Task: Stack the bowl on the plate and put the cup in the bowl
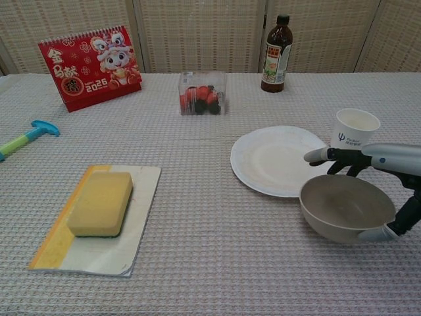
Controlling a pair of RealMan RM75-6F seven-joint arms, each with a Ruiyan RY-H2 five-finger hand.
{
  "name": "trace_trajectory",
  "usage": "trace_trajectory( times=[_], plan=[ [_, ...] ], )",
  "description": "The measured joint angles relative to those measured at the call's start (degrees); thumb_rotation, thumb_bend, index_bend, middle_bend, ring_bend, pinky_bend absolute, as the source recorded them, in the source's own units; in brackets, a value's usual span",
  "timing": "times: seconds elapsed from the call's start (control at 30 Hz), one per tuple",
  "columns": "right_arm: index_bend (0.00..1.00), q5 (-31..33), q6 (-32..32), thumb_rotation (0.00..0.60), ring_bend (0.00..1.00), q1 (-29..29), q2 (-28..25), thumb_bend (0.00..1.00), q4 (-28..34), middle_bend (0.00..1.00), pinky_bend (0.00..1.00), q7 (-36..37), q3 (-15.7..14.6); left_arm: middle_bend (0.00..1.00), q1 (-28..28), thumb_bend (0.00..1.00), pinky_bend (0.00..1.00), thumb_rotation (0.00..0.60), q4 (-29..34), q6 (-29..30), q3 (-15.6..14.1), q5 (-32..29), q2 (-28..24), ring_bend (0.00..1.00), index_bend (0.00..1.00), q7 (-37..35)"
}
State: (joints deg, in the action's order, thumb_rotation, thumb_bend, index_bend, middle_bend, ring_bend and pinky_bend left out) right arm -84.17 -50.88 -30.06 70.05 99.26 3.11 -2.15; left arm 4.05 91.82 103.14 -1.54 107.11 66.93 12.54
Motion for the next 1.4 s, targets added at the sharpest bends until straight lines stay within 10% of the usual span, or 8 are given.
trace_trajectory(
  times=[0.6, 1.4],
  plan=[
    [0.0, 1.38, -3.51, 0.6, 0.19, -1.3, -1.39, 0.26, 3.55, 0.07, 0.37, 0.04, 4.74, 0.0, 0.03, 0.31, 0.16, 0.6, 0.11, -0.09, 0.06, -0.2, -0.07, 0.0, 0.0, -0.05],
    [0.0, 15.02, 3.16, 0.6, 0.19, -8.46, 9.05, 0.24, -9.88, 0.08, 0.37, -2.97, 11.79, 0.0, -0.75, 0.31, 0.16, 0.6, 0.22, -2.45, 0.18, -2.01, -0.35, 0.0, 0.0, -0.82]
  ],
)
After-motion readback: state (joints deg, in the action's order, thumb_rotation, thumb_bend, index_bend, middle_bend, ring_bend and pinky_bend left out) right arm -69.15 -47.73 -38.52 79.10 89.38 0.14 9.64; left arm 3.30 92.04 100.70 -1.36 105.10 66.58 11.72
